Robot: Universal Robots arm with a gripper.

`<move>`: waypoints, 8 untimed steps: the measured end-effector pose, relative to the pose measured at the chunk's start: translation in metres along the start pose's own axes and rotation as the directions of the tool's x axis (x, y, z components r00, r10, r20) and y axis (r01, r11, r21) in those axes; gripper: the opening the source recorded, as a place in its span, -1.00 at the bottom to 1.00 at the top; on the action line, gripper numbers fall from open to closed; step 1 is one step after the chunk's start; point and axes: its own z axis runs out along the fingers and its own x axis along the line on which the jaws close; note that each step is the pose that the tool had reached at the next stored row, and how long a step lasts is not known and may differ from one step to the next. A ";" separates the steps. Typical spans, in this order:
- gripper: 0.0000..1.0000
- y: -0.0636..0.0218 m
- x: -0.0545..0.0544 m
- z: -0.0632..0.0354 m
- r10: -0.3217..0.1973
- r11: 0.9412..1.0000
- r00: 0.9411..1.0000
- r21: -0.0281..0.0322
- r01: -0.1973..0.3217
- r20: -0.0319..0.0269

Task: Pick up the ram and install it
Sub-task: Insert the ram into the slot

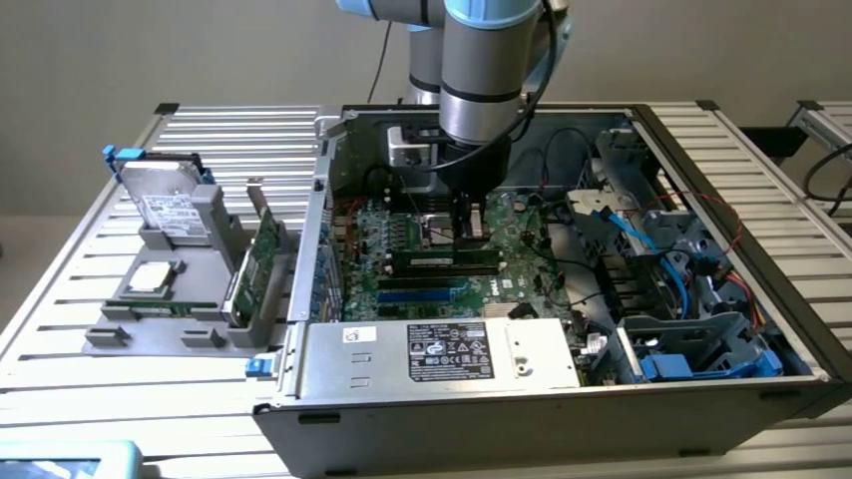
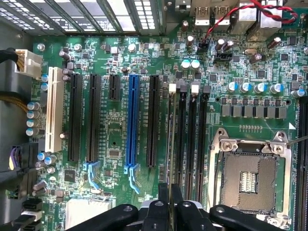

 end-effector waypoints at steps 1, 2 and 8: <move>-0.73 0.0000 0.000 0.0000 0.000 1.000 1.000 0.000 0.000 0.000; -0.73 0.0002 0.000 0.0001 0.000 1.000 1.000 0.001 0.000 0.000; -0.73 0.0010 0.000 0.0006 -0.001 1.000 1.000 0.002 0.001 0.000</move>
